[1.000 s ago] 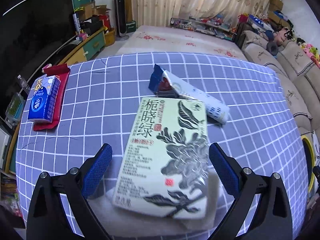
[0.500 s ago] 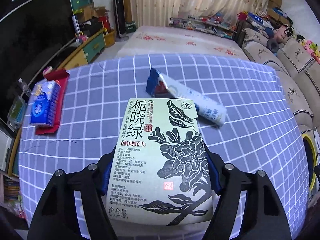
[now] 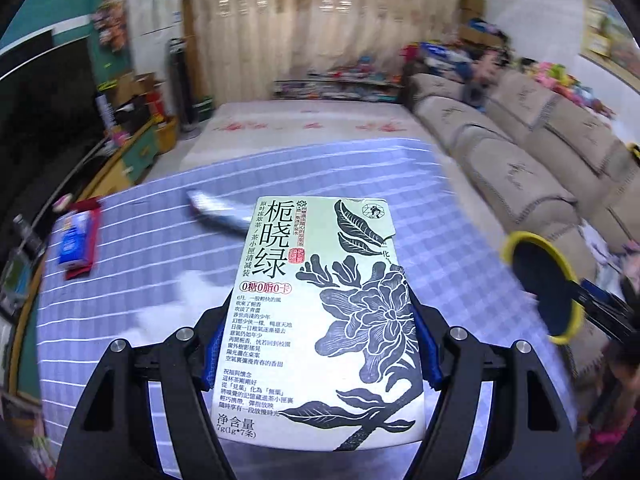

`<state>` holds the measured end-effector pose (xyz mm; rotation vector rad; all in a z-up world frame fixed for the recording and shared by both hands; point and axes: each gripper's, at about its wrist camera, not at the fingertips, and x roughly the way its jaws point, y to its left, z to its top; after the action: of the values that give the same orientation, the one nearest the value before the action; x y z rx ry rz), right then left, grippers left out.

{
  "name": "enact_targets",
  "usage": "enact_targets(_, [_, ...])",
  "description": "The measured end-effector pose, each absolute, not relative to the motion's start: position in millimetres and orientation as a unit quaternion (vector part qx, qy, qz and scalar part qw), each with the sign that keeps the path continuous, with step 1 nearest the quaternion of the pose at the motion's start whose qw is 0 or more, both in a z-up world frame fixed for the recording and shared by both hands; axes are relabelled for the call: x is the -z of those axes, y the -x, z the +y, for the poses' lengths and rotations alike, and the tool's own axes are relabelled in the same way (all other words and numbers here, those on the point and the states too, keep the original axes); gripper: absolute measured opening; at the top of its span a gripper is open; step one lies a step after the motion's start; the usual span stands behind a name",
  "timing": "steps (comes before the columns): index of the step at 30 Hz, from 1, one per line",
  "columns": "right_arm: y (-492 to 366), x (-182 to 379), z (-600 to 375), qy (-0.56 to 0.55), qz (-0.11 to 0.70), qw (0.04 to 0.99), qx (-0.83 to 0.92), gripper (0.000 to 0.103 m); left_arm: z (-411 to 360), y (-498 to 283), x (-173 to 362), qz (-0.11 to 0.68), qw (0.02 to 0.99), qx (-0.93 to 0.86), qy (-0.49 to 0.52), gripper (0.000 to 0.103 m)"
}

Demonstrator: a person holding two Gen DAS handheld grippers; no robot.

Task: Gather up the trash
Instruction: 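Carry the tissue box over the yellow bin and open the left gripper, then move both tools back over the table toward the white cloth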

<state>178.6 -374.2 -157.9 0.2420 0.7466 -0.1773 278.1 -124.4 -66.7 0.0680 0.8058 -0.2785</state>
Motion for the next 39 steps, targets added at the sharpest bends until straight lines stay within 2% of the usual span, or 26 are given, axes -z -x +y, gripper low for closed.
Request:
enact_targets(11, [-122, 151, -436, -0.154, 0.334, 0.92, 0.14, 0.062, -294, -239, 77, 0.402, 0.867, 0.284, -0.074, 0.072])
enact_targets(21, [-108, 158, -471, -0.17, 0.335, 0.913, 0.157, 0.063, -424, -256, 118, 0.437, 0.841, 0.301, -0.105, 0.072])
enact_targets(28, [-103, 158, -487, -0.173, 0.336, 0.91, 0.168, 0.063, -466, -280, 152, 0.473, 0.823, 0.291, -0.114, 0.072])
enact_targets(33, [-99, 161, -496, -0.181, 0.337, 0.907, 0.177, 0.065, -473, -287, 157, 0.471, 0.828, 0.282, -0.11, 0.086])
enact_targets(39, [-100, 162, -492, -0.181, 0.339, 0.908, 0.17, 0.065, -448, -279, 136, 0.452, 0.84, 0.284, -0.09, 0.088])
